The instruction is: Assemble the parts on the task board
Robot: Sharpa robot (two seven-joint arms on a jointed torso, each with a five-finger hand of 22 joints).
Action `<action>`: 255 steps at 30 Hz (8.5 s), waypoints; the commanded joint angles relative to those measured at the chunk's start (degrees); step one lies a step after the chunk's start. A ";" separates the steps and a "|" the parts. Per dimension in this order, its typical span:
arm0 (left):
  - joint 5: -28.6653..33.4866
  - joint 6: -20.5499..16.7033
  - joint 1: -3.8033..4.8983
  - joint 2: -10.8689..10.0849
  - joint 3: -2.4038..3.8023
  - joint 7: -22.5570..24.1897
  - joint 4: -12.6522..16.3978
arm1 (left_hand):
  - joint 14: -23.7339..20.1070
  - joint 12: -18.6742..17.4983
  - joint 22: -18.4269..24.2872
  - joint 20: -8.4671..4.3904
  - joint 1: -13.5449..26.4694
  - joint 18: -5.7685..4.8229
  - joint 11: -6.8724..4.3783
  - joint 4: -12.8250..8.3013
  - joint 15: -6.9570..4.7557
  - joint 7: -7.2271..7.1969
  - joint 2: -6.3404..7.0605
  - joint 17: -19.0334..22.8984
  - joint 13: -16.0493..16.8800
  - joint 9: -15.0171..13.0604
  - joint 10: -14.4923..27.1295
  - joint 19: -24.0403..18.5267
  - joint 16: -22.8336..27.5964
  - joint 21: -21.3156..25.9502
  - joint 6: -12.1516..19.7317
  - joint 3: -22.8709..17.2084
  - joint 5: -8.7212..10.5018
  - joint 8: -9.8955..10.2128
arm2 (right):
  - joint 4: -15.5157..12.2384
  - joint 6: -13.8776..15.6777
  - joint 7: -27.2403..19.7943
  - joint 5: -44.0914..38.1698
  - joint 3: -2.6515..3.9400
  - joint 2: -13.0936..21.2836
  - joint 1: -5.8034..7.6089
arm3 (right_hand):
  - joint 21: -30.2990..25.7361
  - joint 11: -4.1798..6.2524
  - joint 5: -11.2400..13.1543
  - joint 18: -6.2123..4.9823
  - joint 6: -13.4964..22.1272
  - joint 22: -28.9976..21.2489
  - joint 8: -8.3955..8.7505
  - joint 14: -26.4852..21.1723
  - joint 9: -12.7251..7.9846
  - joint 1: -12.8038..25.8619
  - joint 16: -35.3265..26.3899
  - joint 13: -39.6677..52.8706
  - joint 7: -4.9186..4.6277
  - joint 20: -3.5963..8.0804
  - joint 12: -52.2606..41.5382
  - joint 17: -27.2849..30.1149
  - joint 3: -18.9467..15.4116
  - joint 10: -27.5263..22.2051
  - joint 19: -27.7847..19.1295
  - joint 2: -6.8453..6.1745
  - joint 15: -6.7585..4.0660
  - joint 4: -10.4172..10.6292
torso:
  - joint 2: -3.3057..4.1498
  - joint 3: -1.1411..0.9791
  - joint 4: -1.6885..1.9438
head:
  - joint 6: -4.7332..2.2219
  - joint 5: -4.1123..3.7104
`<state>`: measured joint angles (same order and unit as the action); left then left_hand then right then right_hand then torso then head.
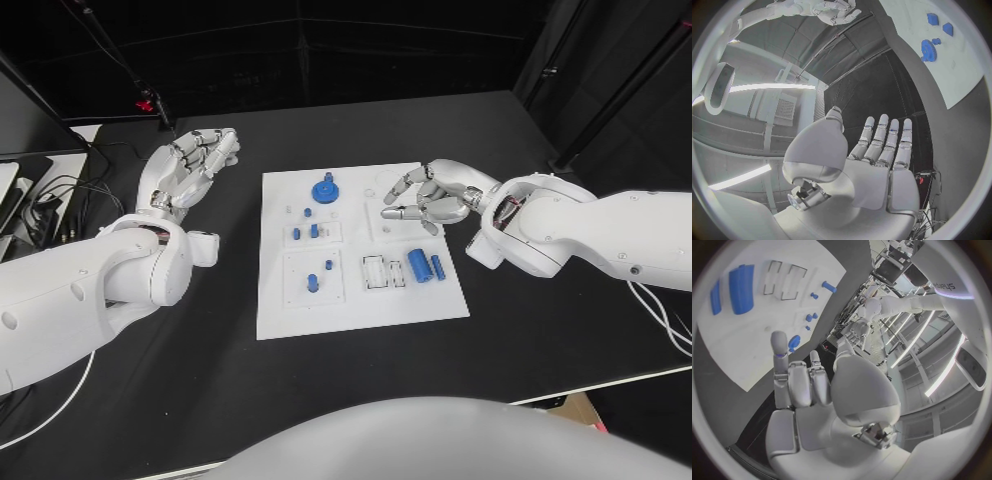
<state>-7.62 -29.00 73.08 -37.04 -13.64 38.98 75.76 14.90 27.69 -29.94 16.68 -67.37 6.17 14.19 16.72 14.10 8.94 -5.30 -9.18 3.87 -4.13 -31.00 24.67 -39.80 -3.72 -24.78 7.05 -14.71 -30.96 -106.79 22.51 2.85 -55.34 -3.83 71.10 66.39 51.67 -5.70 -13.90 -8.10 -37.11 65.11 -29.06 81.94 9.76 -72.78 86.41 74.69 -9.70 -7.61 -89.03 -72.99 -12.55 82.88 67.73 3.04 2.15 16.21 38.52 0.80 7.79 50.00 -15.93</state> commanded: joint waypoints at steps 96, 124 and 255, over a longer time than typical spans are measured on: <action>0.48 1.07 -0.35 -0.55 0.06 4.45 -0.01 | -0.33 0.47 0.21 -0.03 -0.41 -0.56 0.03 -0.02 0.11 7.55 -0.76 0.45 -0.08 0.14 0.66 -0.16 -0.65 -0.29 0.50 0.45 -0.61 -0.49 | 0.07 -20.01 37.19 -30.16 -1.71 -7.24 -3.66 | 36.06 0.98 -3.62 7.37 -1.23 23.61 -12.94 8.06 1.85 9.40 3.59 15.31 1.07 0.45 -0.97 -17.01 7.31 7.12 20.74 -4.43 -1.14 0.40 | -0.02 -0.17 -0.04 | 0.00 -2.79; 0.48 1.33 -0.41 -0.68 0.06 4.14 -0.16 | -0.36 0.52 0.22 -0.03 -0.46 -0.56 0.04 -0.02 0.12 7.55 -0.84 0.52 -0.08 0.14 0.67 -0.17 -0.69 -0.29 0.51 0.48 -0.68 -0.52 | -1.20 -4.30 29.33 -14.62 -1.70 -4.94 -3.84 | 36.05 1.53 -7.22 7.38 -11.20 23.69 0.09 8.06 -4.60 -8.07 3.59 15.31 1.70 0.68 -0.97 -17.01 11.88 7.12 20.80 1.15 -1.37 -0.26 | -0.02 -0.19 -0.02 | 0.00 -2.73; 0.48 2.45 -0.58 -0.04 0.06 2.85 -0.77 | -0.52 1.11 0.58 -0.02 -0.81 -0.58 0.04 -0.02 0.12 7.56 -1.27 1.09 -0.05 0.18 0.39 -0.52 -1.12 -0.26 0.59 0.87 -0.89 -0.83 | -2.52 -5.98 29.60 -7.08 -1.65 -7.28 -2.70 | 34.41 4.06 1.13 6.93 -21.71 23.07 5.12 8.06 -0.84 3.50 3.59 15.31 4.38 2.54 -0.97 -17.01 -0.45 7.12 20.01 6.91 -3.48 0.58 | 0.04 -0.17 0.02 | 0.00 -0.68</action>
<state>-7.21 -27.10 72.42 -37.05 -13.64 38.98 74.88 14.70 28.61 -29.41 16.68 -68.04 6.17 14.21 16.71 14.31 8.73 -5.98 -8.14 3.88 -4.00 -30.59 24.67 -40.71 -3.72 -24.58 7.66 -15.38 -31.41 -109.23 17.24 31.59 -60.90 -5.49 63.87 63.62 86.46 -1.96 -12.93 -1.75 -58.92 74.90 -23.86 84.04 8.90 -69.77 89.86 74.92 -5.13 -5.42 -89.86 -74.91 -12.75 83.76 83.94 9.83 -0.95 16.78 38.52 0.64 7.77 50.01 -16.72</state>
